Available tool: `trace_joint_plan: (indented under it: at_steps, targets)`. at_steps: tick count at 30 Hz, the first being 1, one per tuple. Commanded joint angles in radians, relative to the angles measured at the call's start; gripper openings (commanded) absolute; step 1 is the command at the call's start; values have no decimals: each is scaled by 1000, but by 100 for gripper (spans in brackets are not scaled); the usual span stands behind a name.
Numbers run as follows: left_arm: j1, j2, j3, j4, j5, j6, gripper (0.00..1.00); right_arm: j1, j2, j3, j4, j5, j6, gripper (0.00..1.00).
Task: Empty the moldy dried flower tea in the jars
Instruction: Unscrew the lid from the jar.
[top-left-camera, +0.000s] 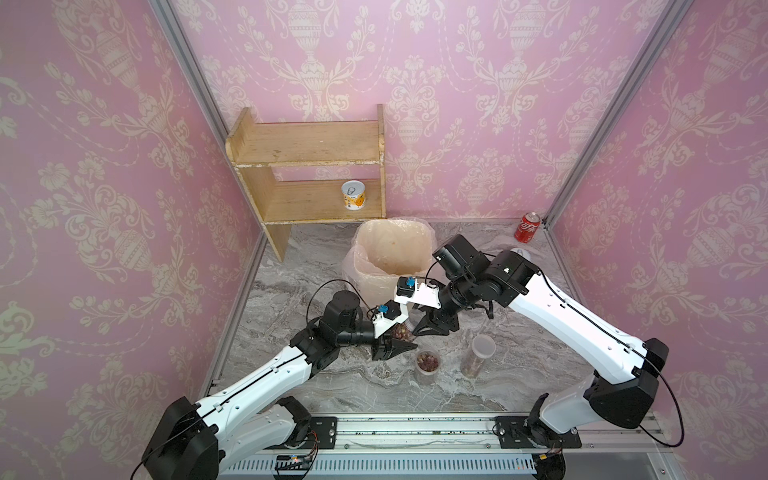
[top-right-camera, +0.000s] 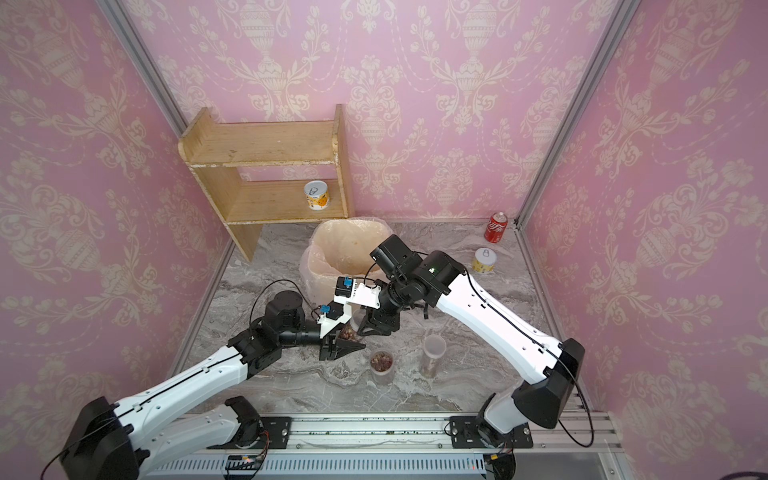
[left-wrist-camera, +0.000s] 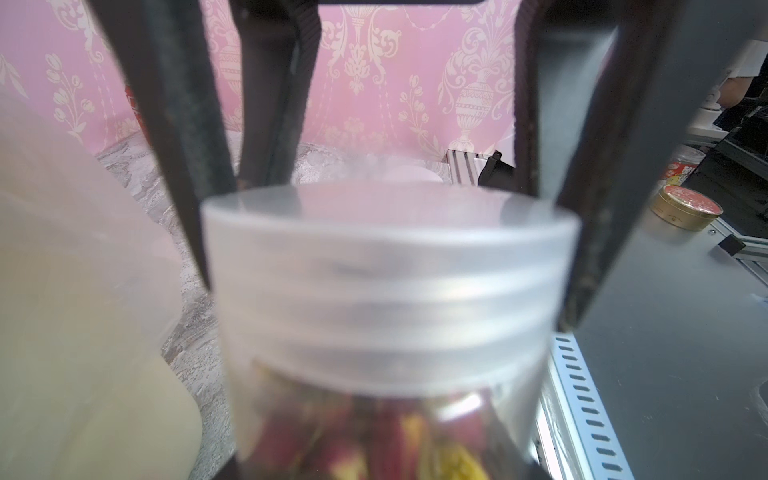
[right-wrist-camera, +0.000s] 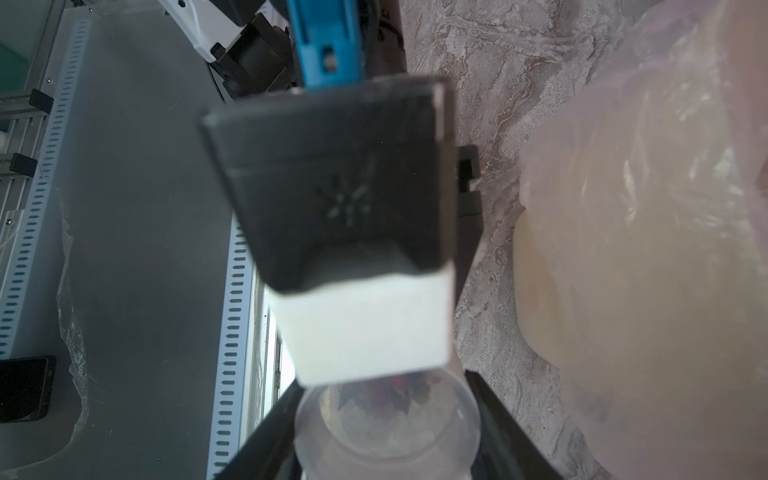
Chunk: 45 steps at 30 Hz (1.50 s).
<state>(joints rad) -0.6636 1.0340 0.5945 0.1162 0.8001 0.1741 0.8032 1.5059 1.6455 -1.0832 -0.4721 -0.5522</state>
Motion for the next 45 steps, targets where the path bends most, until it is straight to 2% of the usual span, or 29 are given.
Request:
trace_joint_plan:
  at_steps: [1, 4, 6, 14, 20, 26, 41, 45]
  targets:
    - [-11, -28, -8, 36, -21, -16, 2, 11, -31, -27, 162, 13, 32, 71]
    - [-11, -48, -18, 40, -96, -2, 0, -8, -68, -33, 190, -18, 139, 83]
    - [-10, -63, -26, 45, -139, 11, 0, -26, -97, -46, 205, -29, 244, 87]
    - [-11, -91, -21, -4, -271, 78, 0, -44, -171, -85, 124, 117, 674, 91]
    - [-11, -83, 2, -76, -330, 127, 0, -43, -133, -50, 96, 116, 950, 91]
    - [-11, -81, 8, -88, -334, 136, 0, -42, -87, -57, 138, 108, 1024, 90]
    - [-13, -94, -2, -57, -298, 105, 0, -8, -18, -48, 158, 71, 1034, 81]
    - [-13, -97, -3, -58, -296, 104, 1, -2, 3, -34, 138, 72, 1020, 72]
